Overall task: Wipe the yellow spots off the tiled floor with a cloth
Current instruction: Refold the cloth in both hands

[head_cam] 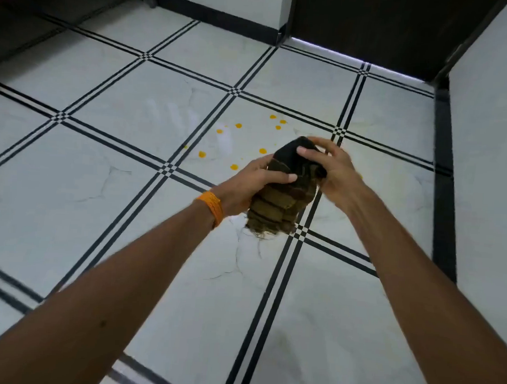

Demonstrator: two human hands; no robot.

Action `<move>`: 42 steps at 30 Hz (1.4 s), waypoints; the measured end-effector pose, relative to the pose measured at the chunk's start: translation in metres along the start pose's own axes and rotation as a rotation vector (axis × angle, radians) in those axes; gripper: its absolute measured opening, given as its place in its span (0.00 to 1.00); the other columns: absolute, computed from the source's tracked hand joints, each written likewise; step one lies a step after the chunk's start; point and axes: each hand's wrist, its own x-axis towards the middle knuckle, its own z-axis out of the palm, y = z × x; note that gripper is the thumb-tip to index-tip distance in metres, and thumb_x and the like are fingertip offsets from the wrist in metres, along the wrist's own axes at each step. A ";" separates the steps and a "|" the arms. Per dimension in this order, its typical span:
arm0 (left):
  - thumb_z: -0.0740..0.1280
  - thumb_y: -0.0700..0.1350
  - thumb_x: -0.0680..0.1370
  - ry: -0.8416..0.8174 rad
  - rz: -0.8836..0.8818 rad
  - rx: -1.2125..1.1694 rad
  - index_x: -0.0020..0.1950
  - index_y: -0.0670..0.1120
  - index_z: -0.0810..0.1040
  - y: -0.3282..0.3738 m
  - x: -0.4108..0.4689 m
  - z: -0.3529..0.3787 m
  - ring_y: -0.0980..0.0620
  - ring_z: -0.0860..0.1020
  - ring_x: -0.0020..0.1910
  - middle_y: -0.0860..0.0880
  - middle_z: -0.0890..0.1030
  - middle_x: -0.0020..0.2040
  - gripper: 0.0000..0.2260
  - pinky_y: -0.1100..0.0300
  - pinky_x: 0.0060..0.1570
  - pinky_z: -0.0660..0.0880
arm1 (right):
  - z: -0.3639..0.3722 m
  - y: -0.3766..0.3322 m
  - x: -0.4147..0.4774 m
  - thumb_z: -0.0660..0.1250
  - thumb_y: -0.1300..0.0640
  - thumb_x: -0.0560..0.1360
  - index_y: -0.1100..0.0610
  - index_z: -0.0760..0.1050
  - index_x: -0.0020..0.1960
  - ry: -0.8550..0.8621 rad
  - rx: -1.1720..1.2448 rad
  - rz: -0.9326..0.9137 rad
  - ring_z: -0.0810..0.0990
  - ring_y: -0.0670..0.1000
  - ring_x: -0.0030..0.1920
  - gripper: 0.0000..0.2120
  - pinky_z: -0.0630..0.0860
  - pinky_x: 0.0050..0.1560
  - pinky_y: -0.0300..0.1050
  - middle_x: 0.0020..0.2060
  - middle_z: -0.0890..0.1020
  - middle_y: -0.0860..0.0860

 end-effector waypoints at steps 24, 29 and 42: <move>0.65 0.33 0.80 0.239 -0.115 -0.164 0.78 0.54 0.57 0.353 -0.265 -0.192 0.44 0.80 0.61 0.43 0.77 0.65 0.32 0.47 0.56 0.81 | 0.372 -0.283 -0.125 0.68 0.58 0.80 0.53 0.78 0.65 -0.088 -0.096 0.248 0.85 0.58 0.57 0.14 0.82 0.53 0.55 0.56 0.86 0.57; 0.75 0.40 0.74 0.165 -0.287 -0.140 0.73 0.45 0.66 0.352 -0.292 -0.263 0.43 0.83 0.57 0.41 0.81 0.61 0.30 0.45 0.56 0.81 | 0.435 -0.275 -0.127 0.64 0.57 0.83 0.51 0.76 0.68 -0.041 -0.093 0.271 0.85 0.56 0.58 0.14 0.83 0.55 0.56 0.59 0.85 0.56; 0.68 0.53 0.80 -0.062 -0.510 0.185 0.67 0.50 0.72 0.306 -0.179 -0.378 0.42 0.82 0.55 0.43 0.80 0.60 0.18 0.56 0.45 0.83 | 0.468 -0.176 -0.014 0.63 0.69 0.80 0.47 0.67 0.75 0.107 0.125 0.426 0.84 0.58 0.58 0.28 0.83 0.53 0.56 0.60 0.83 0.56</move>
